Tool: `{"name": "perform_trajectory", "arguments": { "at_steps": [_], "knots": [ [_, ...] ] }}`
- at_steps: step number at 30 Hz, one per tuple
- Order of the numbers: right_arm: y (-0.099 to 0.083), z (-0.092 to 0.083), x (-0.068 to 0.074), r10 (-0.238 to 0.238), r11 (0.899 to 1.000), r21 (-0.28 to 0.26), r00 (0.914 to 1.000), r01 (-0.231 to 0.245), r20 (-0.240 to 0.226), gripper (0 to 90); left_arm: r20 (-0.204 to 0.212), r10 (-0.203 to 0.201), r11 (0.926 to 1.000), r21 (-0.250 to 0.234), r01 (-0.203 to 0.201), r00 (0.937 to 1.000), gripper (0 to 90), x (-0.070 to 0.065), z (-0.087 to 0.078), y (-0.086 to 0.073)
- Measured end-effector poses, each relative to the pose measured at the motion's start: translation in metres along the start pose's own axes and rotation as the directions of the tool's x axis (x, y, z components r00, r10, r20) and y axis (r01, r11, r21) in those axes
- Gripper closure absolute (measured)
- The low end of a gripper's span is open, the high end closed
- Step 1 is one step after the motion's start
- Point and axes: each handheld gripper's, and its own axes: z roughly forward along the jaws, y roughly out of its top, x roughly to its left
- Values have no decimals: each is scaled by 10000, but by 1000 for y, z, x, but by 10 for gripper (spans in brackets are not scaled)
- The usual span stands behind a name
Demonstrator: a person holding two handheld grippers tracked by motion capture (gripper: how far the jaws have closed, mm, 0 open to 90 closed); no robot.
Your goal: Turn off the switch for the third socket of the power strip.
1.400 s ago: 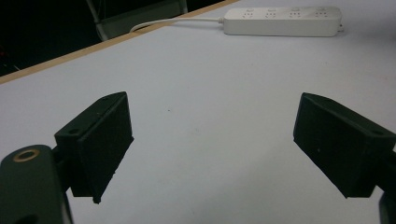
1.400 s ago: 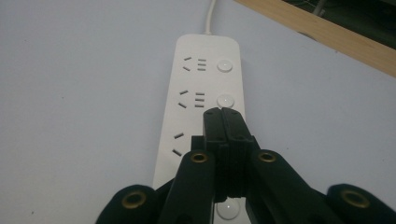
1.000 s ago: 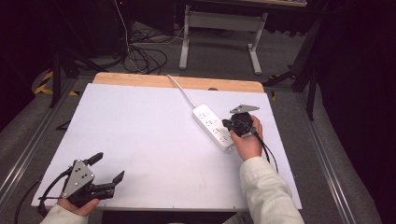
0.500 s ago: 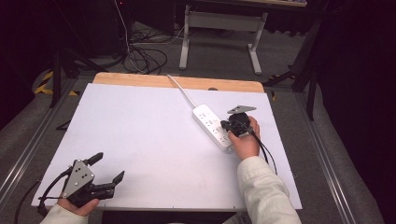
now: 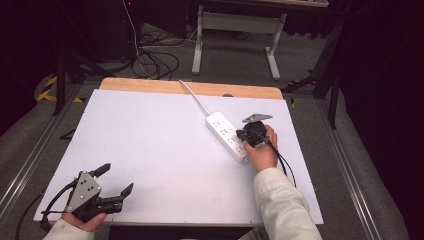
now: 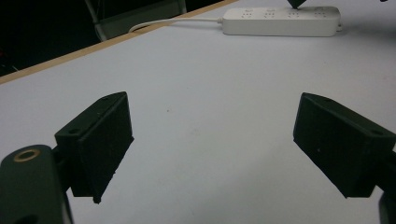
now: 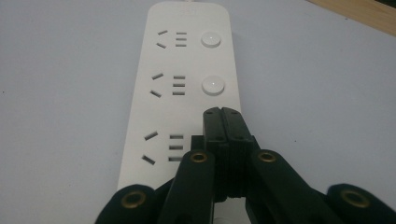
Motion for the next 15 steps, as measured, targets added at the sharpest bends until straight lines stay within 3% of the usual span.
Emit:
{"name": "perform_trajectory", "arguments": {
  "at_steps": [8, 15],
  "knots": [
    [-1, 2, 4, -200, 9998, 73, 9995, 198, 248, 900, 1, 0, 10000, -14, 0, 10000, 124, 0, 0, 0],
    [-3, 2, 3, 11, 10000, 6, 9998, -11, 198, 900, -5, 0, 10000, -9, 0, 10000, 124, 0, 0, 0]
  ]
}}
